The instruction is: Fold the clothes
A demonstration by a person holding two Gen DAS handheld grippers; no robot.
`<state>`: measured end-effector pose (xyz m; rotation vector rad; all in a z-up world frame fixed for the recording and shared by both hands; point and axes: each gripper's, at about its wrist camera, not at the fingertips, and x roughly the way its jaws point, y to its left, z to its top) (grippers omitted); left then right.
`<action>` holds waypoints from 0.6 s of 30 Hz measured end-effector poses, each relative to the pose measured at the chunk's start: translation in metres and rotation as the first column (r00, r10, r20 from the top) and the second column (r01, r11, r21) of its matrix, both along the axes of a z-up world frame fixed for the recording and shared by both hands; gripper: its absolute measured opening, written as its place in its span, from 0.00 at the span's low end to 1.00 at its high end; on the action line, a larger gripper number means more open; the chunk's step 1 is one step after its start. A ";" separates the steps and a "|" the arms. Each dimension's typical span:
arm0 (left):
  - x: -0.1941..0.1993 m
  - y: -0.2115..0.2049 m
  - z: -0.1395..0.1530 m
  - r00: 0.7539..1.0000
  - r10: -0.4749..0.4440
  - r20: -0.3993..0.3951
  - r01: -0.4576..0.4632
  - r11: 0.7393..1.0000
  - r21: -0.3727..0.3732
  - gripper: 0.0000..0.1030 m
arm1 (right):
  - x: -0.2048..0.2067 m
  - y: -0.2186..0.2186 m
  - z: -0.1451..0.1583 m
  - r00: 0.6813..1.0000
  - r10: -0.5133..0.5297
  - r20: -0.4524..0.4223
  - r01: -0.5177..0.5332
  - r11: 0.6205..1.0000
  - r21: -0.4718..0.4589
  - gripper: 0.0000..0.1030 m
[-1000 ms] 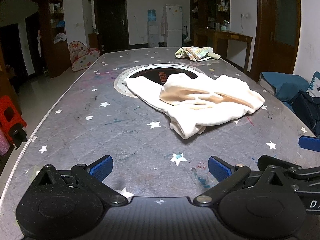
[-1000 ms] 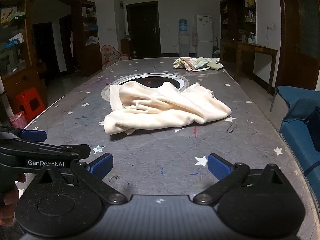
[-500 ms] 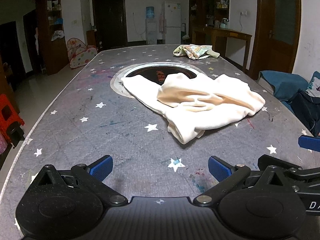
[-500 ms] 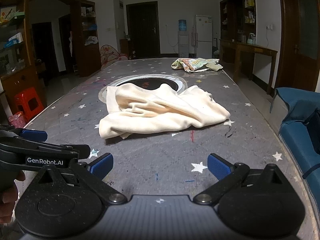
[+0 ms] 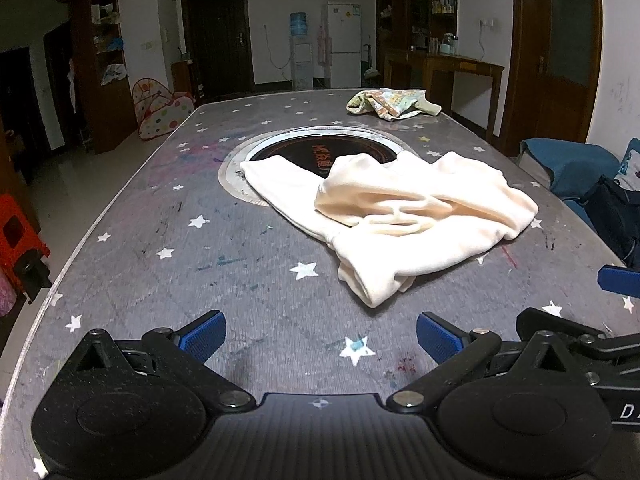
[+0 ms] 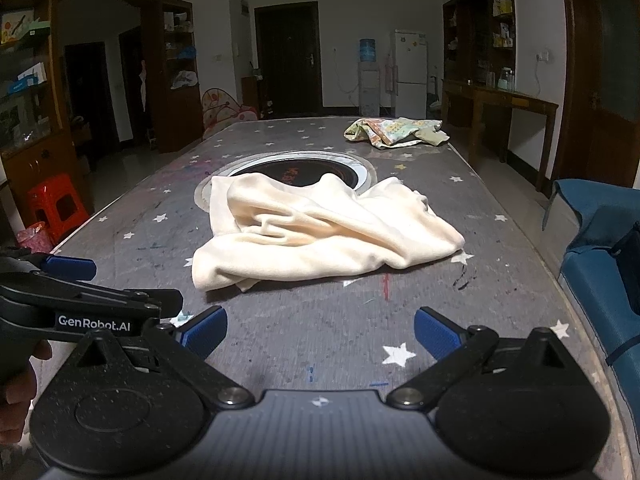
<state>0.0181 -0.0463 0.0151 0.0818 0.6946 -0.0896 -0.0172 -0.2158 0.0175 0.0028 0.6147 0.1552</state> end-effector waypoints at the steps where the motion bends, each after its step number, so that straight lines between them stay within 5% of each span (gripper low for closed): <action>1: 0.001 0.000 0.000 1.000 0.000 0.001 0.000 1.000 0.002 1.00 | 0.001 0.000 0.000 1.000 0.001 0.001 -0.001 1.000 0.000 0.98; 18: 0.017 0.003 0.017 1.000 0.002 0.028 -0.003 1.000 0.015 1.00 | 0.021 -0.002 0.011 1.000 -0.005 0.016 0.006 1.000 -0.030 0.92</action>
